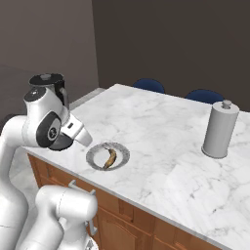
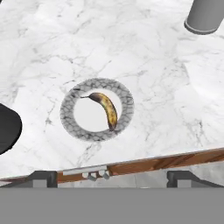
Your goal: Pick the banana and mango from the fridge and place them on the plate next to the blender to make a fruit smoothie.
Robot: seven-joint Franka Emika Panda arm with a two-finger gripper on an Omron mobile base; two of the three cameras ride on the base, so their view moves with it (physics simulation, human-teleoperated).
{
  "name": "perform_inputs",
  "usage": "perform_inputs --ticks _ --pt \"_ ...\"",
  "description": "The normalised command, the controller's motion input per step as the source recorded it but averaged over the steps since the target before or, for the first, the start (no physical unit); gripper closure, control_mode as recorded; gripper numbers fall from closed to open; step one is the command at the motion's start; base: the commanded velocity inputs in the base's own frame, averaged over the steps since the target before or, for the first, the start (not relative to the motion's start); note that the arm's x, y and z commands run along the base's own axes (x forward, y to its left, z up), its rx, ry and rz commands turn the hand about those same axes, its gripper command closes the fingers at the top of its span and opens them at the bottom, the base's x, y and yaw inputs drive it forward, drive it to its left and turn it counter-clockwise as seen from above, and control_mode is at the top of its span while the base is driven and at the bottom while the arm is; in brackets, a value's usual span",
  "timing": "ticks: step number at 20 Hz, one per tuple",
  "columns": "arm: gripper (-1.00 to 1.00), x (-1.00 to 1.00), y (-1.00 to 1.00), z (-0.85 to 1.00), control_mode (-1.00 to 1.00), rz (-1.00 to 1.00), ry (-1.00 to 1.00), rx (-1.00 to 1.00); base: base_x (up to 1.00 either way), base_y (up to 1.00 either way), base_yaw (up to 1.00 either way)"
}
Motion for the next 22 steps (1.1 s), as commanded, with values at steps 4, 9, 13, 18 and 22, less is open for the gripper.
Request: perform_inputs --ticks 4,9,13,18,22 --pt "-1.0 0.0 0.0 0.0 -1.0 0.0 0.01 0.0 0.0 0.0 0.0" --pt "-1.0 0.0 0.0 0.0 1.0 0.0 0.0 0.0 -0.69 0.0 -0.24" --pt "-1.0 0.0 0.0 0.0 1.0 0.0 0.0 0.0 -0.93 -0.01 -0.63" --pt "-1.0 0.0 0.0 0.0 1.0 0.0 0.0 0.0 -0.67 -0.03 -0.74" --pt "-1.0 0.0 0.0 0.0 1.0 0.0 0.0 0.0 -0.36 -0.17 -0.78"
